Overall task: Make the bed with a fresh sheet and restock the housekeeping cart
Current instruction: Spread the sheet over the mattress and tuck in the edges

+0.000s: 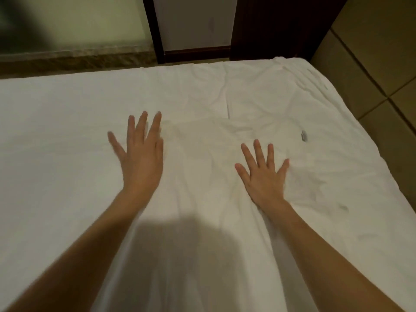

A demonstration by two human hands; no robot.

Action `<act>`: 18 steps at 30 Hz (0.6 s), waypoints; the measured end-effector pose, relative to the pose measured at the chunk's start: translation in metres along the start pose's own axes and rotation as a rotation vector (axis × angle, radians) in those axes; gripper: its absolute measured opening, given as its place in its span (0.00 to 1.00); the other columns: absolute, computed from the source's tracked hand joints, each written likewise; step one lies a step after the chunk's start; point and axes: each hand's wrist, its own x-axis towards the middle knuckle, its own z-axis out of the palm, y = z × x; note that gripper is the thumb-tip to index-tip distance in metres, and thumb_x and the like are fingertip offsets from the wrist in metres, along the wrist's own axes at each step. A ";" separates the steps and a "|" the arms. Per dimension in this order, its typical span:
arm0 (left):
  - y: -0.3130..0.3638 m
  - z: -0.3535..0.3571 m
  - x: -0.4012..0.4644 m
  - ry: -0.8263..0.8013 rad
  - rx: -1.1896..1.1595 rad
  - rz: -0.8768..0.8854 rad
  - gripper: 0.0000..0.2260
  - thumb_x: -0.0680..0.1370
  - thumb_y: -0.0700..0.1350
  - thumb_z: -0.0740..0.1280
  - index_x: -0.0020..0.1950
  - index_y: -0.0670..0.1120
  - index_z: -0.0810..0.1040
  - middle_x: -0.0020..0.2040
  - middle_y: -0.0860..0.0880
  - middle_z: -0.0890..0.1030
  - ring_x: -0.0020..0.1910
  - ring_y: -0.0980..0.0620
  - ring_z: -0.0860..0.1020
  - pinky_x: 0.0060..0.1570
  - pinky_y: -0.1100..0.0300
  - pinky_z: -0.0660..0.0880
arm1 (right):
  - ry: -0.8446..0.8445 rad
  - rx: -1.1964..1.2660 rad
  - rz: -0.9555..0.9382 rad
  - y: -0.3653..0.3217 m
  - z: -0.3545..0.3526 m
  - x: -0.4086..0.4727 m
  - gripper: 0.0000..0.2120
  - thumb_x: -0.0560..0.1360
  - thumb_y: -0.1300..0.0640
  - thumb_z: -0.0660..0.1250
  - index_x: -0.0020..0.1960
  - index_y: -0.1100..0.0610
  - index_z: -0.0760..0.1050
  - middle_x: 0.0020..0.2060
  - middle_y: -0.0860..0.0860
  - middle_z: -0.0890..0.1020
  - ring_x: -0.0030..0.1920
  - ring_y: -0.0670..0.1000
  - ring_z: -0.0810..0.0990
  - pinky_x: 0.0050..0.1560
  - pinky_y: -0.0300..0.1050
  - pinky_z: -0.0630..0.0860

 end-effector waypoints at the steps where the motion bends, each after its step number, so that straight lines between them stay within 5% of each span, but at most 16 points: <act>1: -0.004 -0.003 -0.024 -0.043 0.017 0.006 0.22 0.84 0.51 0.47 0.78 0.56 0.49 0.79 0.49 0.52 0.78 0.48 0.46 0.69 0.38 0.35 | -0.004 -0.001 -0.003 0.002 0.003 0.002 0.26 0.78 0.36 0.38 0.70 0.37 0.30 0.75 0.42 0.34 0.74 0.52 0.31 0.70 0.67 0.36; 6: -0.033 -0.018 -0.137 -0.218 0.130 0.034 0.23 0.81 0.52 0.48 0.77 0.53 0.56 0.77 0.44 0.58 0.76 0.42 0.55 0.66 0.29 0.47 | -0.054 0.090 -0.015 -0.004 -0.012 -0.007 0.27 0.79 0.38 0.40 0.74 0.40 0.34 0.76 0.45 0.35 0.75 0.52 0.32 0.71 0.67 0.36; 9: -0.038 -0.044 -0.187 -0.270 -0.009 -0.155 0.23 0.80 0.56 0.46 0.76 0.60 0.52 0.77 0.49 0.58 0.76 0.47 0.51 0.68 0.32 0.44 | 0.025 0.201 -0.033 -0.016 -0.016 -0.077 0.27 0.79 0.37 0.38 0.75 0.41 0.37 0.76 0.45 0.37 0.75 0.50 0.34 0.70 0.64 0.35; 13: -0.040 -0.063 -0.245 -0.391 -0.012 -0.180 0.23 0.80 0.57 0.44 0.76 0.63 0.49 0.77 0.52 0.57 0.76 0.50 0.51 0.69 0.37 0.43 | 0.126 0.144 -0.022 -0.002 0.018 -0.198 0.26 0.80 0.39 0.38 0.76 0.43 0.46 0.75 0.49 0.50 0.75 0.50 0.44 0.70 0.60 0.39; 16: -0.049 -0.051 -0.252 -0.560 0.093 -0.151 0.26 0.78 0.61 0.38 0.76 0.61 0.45 0.79 0.51 0.51 0.77 0.49 0.49 0.69 0.34 0.43 | 0.030 -0.013 -0.015 0.032 0.038 -0.221 0.25 0.81 0.41 0.37 0.76 0.47 0.52 0.74 0.53 0.61 0.74 0.53 0.53 0.70 0.62 0.49; 18: -0.045 -0.045 -0.245 -0.602 0.075 -0.233 0.24 0.81 0.60 0.41 0.77 0.61 0.43 0.79 0.52 0.44 0.77 0.49 0.43 0.70 0.34 0.39 | -0.037 -0.060 -0.035 0.038 0.036 -0.219 0.26 0.81 0.41 0.36 0.76 0.47 0.50 0.75 0.52 0.59 0.76 0.52 0.51 0.71 0.59 0.47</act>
